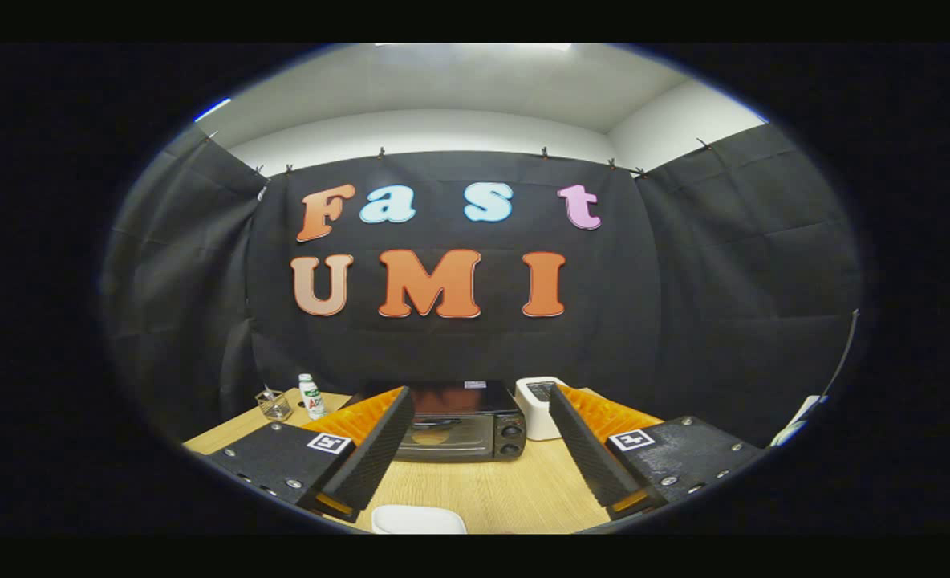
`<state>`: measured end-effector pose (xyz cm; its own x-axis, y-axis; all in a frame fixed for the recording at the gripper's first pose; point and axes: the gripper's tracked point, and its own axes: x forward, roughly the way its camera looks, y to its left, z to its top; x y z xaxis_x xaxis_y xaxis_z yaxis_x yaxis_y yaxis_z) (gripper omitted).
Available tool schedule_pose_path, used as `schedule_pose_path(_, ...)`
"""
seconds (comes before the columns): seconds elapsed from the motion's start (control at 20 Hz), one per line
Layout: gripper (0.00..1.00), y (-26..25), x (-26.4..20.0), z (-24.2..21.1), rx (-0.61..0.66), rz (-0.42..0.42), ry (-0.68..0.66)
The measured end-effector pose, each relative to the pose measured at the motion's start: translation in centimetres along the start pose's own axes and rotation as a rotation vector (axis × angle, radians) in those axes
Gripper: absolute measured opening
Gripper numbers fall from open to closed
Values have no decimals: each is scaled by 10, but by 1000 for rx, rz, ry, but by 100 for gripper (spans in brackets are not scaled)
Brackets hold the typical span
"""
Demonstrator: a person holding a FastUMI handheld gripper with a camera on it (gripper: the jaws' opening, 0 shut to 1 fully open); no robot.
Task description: Open the toaster oven, put the food inside, and close the toaster oven door.
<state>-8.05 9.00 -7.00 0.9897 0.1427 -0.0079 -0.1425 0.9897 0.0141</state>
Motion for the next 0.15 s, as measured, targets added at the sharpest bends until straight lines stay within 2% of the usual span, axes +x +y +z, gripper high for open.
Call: schedule_pose_path(0.15, 100, -2, -2, 0, -7, 5, -2)
